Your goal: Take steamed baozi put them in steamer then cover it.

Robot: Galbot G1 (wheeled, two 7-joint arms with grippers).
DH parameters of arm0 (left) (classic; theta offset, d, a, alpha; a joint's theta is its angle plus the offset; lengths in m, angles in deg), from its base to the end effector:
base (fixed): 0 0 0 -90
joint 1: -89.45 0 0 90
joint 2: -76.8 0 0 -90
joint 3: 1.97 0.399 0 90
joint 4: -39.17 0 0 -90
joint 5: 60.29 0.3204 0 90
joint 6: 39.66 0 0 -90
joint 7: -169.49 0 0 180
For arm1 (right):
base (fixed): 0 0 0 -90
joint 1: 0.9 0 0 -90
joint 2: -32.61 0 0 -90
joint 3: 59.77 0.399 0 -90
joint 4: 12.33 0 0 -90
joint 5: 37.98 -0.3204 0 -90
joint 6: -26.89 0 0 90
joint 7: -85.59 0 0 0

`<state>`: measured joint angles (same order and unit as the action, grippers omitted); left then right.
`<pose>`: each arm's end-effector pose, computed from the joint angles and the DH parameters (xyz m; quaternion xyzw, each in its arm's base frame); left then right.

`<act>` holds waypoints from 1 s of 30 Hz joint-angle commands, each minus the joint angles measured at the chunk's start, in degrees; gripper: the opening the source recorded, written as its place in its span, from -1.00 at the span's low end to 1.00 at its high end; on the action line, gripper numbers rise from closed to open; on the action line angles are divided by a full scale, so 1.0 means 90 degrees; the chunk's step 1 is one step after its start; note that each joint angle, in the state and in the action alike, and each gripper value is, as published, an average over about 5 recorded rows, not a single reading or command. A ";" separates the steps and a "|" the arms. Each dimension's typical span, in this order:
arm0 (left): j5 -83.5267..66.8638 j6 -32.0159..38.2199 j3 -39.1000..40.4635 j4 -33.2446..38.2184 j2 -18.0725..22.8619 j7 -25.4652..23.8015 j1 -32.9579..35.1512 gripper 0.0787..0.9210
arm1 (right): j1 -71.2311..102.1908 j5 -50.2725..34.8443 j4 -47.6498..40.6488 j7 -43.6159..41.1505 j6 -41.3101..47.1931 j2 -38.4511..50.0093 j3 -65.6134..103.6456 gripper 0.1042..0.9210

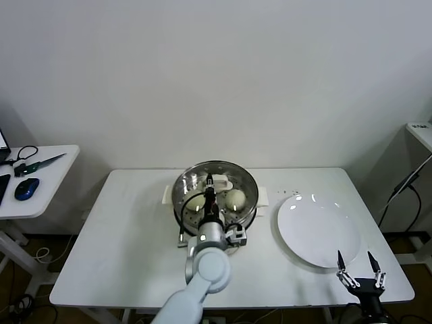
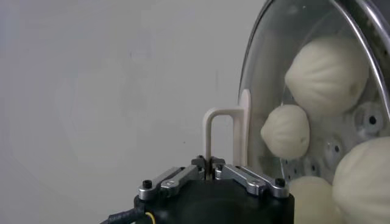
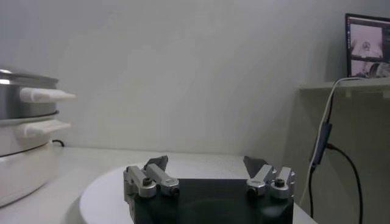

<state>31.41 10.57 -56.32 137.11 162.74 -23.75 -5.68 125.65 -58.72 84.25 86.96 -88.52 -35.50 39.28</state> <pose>0.2896 -0.1594 -0.3424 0.0207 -0.7073 -0.7060 0.0286 0.0634 -0.1815 -0.4422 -0.0495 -0.9979 0.0397 0.0146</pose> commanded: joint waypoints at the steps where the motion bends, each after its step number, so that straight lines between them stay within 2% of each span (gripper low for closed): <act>1: 0.0118 0.0002 0.0039 -0.0023 0.0051 -0.0028 0.0001 -0.85 | 0.0009 0.0018 0.0023 -0.0007 0.0001 -0.0027 0.0000 0.76; 7: 0.0111 0.0016 -0.0004 -0.0086 0.0024 0.0036 0.0005 -0.85 | 0.0005 0.0018 0.0048 -0.0032 0.0076 -0.0023 -0.0012 0.76; 10: 0.0088 0.0035 -0.0010 -0.0095 0.0024 0.0057 0.0012 -0.78 | -0.0001 -0.0009 0.0072 -0.0045 0.0183 -0.0015 -0.0019 0.76; 16: -0.0099 0.0058 0.0055 0.0146 -0.0042 -0.0019 0.0060 -0.39 | -0.0020 -0.0111 0.0136 0.0022 0.0397 0.0010 -0.0090 0.76; 25: -0.1062 -0.0084 0.0257 0.1458 -0.0635 -0.0297 0.0483 0.23 | -0.0060 -0.0161 0.0226 0.0183 0.0366 0.0006 -0.0204 0.76; 30: -0.1621 -0.0021 0.0087 0.2203 -0.0950 0.0038 0.0935 0.59 | -0.0144 -0.0178 0.0219 0.0133 0.0268 0.0068 -0.0258 0.76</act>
<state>12.91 13.45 -58.55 154.31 155.55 -19.62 2.44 125.09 -59.96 86.11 87.88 -85.78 -35.29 37.61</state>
